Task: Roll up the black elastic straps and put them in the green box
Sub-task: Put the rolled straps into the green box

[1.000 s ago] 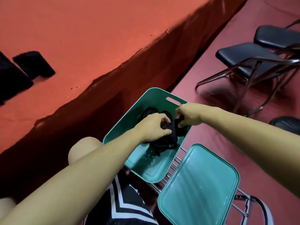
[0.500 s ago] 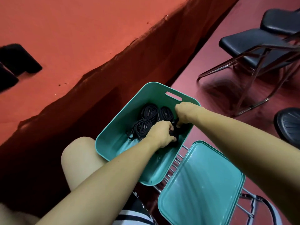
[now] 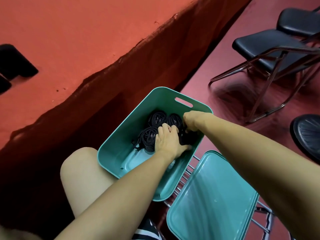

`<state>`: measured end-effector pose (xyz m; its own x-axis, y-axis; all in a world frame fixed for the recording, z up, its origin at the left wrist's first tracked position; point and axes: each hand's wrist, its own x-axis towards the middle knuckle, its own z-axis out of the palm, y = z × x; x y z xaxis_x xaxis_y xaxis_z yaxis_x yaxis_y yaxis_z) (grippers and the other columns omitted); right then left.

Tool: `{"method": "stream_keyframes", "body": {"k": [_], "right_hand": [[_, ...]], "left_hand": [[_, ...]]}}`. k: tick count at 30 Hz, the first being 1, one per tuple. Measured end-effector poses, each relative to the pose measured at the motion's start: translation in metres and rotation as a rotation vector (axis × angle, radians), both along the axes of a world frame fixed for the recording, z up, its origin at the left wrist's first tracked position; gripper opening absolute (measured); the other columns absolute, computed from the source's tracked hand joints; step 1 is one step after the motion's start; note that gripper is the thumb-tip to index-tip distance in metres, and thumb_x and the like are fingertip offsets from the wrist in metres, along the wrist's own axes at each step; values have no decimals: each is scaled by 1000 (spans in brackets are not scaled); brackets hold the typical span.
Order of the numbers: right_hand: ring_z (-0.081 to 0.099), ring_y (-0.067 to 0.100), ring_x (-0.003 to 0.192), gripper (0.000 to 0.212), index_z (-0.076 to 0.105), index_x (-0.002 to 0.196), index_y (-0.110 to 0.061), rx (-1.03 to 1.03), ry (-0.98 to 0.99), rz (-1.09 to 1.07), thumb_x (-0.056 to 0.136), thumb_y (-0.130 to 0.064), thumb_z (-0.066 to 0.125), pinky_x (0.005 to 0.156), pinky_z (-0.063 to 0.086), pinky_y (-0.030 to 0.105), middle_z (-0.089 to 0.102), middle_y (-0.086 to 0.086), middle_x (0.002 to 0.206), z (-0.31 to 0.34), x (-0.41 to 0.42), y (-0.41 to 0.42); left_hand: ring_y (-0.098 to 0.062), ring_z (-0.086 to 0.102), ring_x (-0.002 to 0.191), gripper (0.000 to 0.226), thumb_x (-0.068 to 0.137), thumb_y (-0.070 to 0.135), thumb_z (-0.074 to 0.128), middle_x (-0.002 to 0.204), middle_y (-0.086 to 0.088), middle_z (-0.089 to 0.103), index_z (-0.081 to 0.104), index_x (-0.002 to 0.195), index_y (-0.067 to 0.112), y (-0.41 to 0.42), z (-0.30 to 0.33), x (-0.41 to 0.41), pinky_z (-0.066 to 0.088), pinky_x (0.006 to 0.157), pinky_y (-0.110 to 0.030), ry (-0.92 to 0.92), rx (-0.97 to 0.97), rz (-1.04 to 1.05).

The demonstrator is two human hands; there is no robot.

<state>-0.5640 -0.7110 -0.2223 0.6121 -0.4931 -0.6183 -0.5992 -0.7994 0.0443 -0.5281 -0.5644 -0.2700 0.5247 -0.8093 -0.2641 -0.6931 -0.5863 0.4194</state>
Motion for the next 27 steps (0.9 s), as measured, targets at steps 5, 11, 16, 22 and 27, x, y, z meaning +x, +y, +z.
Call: {"method": "stream_keyframes", "body": {"k": [5, 11, 16, 22, 27], "right_hand": [[67, 28, 98, 38, 71, 113, -7, -30, -14, 14, 87, -34, 80, 78, 46, 29, 72, 9, 106, 12, 3, -1], [63, 30, 90, 18, 74, 88, -16, 1, -170, 62, 86, -33, 78, 77, 53, 33, 72, 9, 95, 46, 11, -5], [66, 19, 96, 26, 74, 112, -18, 91, -487, 37, 90, -30, 76, 74, 47, 22, 74, 0, 109, 98, 34, 4], [65, 9, 95, 30, 74, 115, -21, 146, -723, 102, 88, -32, 80, 83, 43, 21, 75, -4, 108, 148, 103, 40], [66, 11, 96, 31, 73, 118, -18, 193, -811, 229, 90, -30, 78, 82, 44, 21, 75, -2, 113, 184, 175, 92]], "left_hand": [[-24, 35, 128, 79, 75, 68, 76, 132, -3, 39, 48, 133, 24, 5, 5, 11, 35, 109, -40, 31, -32, -17], [-24, 48, 123, 66, 82, 57, 77, 130, -1, 46, 50, 132, 24, 10, 30, 32, 47, 101, -44, 115, -116, -6], [-17, 62, 93, 47, 86, 43, 78, 117, 4, 58, 57, 123, 24, 22, 84, 73, 49, 94, -38, 140, -320, 71], [-13, 60, 90, 45, 91, 45, 74, 118, 9, 56, 56, 128, 27, 77, 150, 149, 46, 87, -33, -25, -410, 165], [-14, 57, 83, 39, 88, 41, 76, 111, 7, 61, 60, 120, 25, 148, 179, 216, 49, 87, -37, -159, -498, 339]]}}
